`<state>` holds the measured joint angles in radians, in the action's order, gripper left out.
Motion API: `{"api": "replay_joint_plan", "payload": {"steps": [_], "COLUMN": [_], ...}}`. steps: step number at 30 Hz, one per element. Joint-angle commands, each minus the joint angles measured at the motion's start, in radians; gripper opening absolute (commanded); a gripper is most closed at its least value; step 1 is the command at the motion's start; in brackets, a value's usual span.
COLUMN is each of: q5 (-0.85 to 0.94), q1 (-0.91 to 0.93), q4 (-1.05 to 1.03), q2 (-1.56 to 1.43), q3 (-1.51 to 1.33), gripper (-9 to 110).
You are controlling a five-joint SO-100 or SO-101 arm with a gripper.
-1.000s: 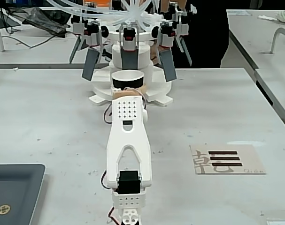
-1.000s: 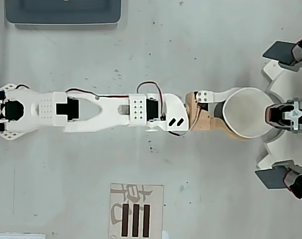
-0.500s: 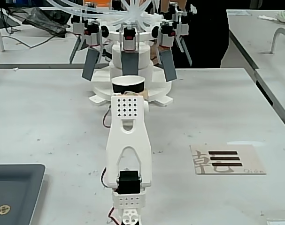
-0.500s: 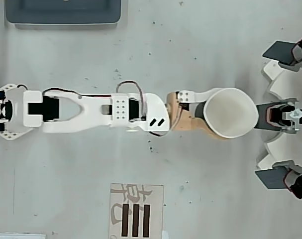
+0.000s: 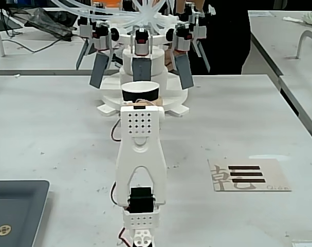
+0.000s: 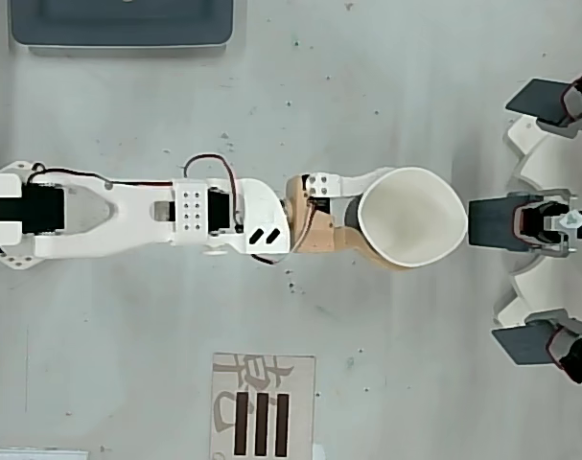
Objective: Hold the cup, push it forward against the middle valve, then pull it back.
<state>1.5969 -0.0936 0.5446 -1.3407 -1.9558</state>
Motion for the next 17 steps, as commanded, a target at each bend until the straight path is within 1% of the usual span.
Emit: {"api": "replay_joint_plan", "payload": {"steps": [1, 17], "q5": [0.006, 0.006], "q1": [0.006, 0.006], "q4": [0.029, 0.034], "q2": [-0.080, -0.067], "q3": [0.006, 0.006], "gripper": [4, 3]}}
